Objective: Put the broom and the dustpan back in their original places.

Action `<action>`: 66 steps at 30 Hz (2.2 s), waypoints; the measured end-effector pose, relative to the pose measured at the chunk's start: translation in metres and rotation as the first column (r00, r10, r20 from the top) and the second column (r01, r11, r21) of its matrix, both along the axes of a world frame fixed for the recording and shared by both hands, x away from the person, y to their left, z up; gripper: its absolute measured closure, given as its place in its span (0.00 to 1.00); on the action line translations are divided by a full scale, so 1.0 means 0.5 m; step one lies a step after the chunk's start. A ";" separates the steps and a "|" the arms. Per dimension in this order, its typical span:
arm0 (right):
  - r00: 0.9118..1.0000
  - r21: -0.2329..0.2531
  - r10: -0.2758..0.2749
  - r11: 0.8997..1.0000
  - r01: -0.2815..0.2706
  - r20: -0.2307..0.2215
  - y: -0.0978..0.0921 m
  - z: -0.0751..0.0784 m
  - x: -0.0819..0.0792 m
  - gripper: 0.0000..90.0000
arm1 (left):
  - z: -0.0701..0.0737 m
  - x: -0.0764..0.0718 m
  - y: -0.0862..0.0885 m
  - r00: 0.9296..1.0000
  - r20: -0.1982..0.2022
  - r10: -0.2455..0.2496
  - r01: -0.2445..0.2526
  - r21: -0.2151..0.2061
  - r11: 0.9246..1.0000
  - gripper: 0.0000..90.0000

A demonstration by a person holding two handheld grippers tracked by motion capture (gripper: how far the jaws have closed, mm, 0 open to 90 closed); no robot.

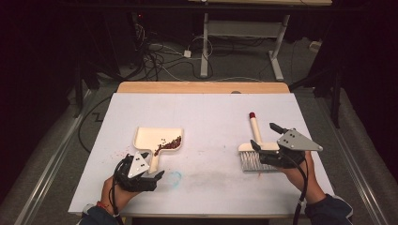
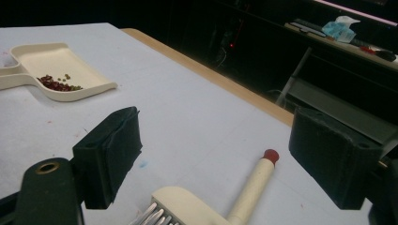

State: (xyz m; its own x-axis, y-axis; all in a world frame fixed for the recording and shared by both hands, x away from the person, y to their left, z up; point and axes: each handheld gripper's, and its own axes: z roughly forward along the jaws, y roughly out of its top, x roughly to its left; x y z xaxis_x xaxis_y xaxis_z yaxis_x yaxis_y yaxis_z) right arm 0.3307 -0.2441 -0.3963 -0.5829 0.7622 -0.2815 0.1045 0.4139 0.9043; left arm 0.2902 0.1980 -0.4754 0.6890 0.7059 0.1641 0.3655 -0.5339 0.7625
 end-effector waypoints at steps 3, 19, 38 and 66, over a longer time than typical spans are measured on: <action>1.000 -0.001 0.007 1.000 -0.007 0.007 -0.003 -0.004 -0.007 0.19 | 0.000 -0.001 0.000 1.000 0.003 -0.001 0.001 0.001 1.000 0.20; 1.000 -0.011 0.017 1.000 -0.017 0.018 -0.030 -0.032 -0.031 0.19 | 0.001 -0.003 -0.002 1.000 0.015 -0.009 0.009 0.012 1.000 0.20; 1.000 -0.019 0.014 1.000 -0.014 -0.005 -0.053 -0.089 -0.065 0.19 | 0.000 -0.001 -0.003 1.000 0.027 -0.013 0.013 0.003 1.000 0.20; 0.999 -0.058 0.032 0.998 -0.033 -0.021 -0.048 -0.119 -0.094 0.20 | 0.005 -0.010 -0.013 0.998 0.048 -0.046 0.046 0.006 0.999 0.20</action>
